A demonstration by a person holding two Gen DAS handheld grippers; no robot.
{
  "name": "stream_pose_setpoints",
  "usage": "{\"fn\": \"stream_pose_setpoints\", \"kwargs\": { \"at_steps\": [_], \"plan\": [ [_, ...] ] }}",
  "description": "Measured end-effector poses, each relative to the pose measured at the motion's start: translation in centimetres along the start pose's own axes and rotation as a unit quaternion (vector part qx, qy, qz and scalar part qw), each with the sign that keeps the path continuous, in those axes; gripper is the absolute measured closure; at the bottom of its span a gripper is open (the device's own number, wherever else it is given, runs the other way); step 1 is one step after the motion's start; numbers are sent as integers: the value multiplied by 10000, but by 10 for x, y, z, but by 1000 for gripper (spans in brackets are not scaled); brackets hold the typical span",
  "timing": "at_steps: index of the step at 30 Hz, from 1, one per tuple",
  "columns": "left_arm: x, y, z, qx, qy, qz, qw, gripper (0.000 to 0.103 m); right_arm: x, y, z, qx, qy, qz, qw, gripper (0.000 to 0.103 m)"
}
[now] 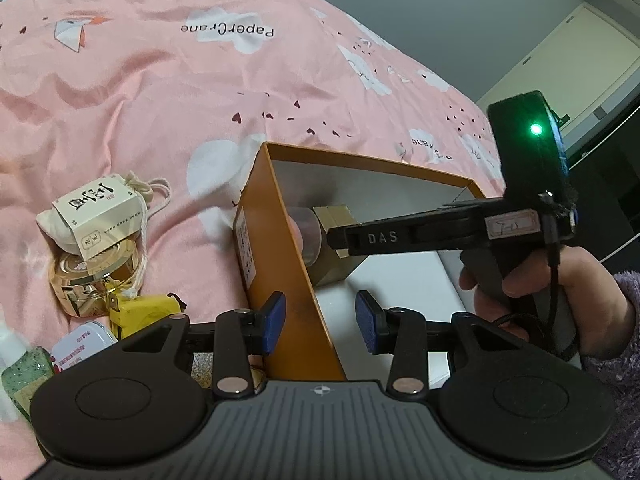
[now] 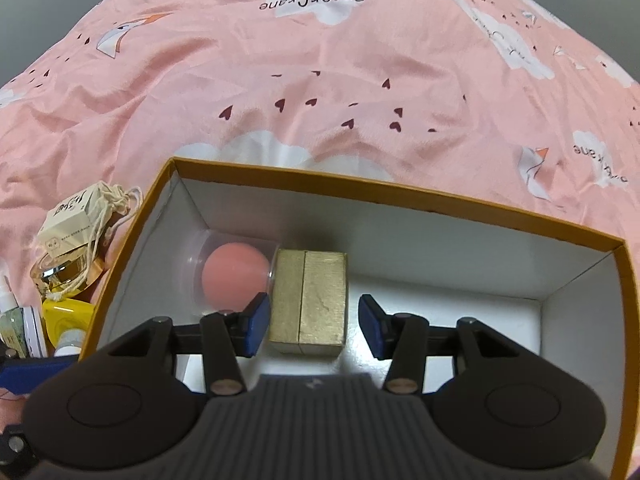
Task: Organize rigid objects
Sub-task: 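Lower the brown kraft box into the orange box and open the right tool, then withdraw both tools from the orange box back toward the pile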
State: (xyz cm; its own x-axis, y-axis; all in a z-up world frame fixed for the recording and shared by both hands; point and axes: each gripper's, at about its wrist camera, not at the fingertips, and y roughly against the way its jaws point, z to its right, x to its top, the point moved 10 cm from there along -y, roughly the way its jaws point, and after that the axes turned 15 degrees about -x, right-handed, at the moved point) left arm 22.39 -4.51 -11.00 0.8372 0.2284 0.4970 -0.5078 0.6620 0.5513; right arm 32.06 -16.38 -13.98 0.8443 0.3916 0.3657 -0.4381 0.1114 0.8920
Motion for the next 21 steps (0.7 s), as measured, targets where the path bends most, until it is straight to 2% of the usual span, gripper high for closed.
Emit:
{"fn": "stream_pose_setpoints", "kwargs": {
  "at_steps": [3,10,14,18,21],
  "plan": [
    [0,3,3,45,-68,45,10000,57,-2,9,2,-66,-3,122,9999,48],
    [1,12,13,36,-193,158,9997,56,-9,41,9,-186,52,539,9984,47],
    [2,21,16,77,-262,254,9993,55,-15,67,12,-194,-29,850,9962,46],
    [2,32,20,65,-291,385,9988,53,-22,99,8,-82,-126,1277,9917,36],
    [-1,43,21,187,-351,460,9981,53,-30,121,-1,23,-100,1588,9873,36]
  ]
}}
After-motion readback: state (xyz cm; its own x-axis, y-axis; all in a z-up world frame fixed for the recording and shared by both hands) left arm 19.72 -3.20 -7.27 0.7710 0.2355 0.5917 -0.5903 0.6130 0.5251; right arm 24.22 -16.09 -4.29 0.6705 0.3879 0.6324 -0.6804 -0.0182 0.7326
